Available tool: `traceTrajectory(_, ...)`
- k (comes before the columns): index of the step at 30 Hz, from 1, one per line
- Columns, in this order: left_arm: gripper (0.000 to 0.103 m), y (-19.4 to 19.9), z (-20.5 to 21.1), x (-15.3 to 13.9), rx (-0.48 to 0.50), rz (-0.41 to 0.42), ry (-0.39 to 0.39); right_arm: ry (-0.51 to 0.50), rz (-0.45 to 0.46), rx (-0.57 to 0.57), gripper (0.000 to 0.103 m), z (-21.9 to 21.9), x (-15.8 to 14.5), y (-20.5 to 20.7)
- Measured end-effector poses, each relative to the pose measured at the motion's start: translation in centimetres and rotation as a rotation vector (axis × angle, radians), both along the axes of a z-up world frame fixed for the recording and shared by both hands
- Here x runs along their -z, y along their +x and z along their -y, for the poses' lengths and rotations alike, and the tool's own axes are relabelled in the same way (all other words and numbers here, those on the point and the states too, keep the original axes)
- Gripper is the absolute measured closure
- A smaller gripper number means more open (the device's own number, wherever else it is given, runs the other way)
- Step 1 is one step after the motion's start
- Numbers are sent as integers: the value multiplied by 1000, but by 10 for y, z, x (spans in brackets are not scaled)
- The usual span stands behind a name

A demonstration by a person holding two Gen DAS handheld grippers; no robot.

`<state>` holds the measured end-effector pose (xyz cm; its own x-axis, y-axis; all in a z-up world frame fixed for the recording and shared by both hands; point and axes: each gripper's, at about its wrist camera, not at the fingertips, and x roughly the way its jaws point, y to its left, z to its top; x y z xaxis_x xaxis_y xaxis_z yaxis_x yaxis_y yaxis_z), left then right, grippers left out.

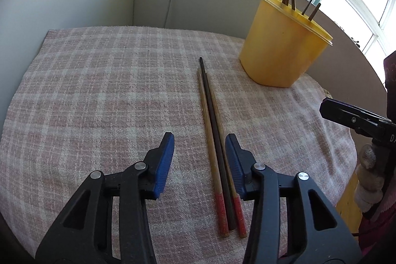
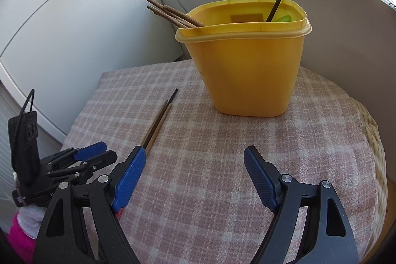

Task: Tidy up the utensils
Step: 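Move both grippers back down to the remaining chopsticks on the cloth, then close left gripper on a wooden chopstick while right gripper grasps a red-tipped wooden chopstick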

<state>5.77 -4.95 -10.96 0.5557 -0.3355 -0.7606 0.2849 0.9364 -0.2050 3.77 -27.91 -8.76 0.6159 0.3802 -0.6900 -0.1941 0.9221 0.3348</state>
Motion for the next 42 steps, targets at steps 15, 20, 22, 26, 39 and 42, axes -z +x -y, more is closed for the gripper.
traceTrajectory(15,73,27,26,20,85,-24,154,6,-38,7,31,8,7,-3)
traceTrajectory(20,73,35,28,24,99,-34,168,3,-43,2,33,8,6,-5)
traceTrajectory(22,73,38,28,25,103,-34,175,3,-48,0,37,8,7,-4)
traceTrajectory(26,73,41,30,26,117,-33,191,2,-52,-3,37,6,7,-4)
traceTrajectory(39,84,72,41,36,137,-60,190,13,-89,-26,39,-11,16,3)
traceTrajectory(42,87,73,37,35,131,-56,184,17,-115,-25,46,-15,22,8)
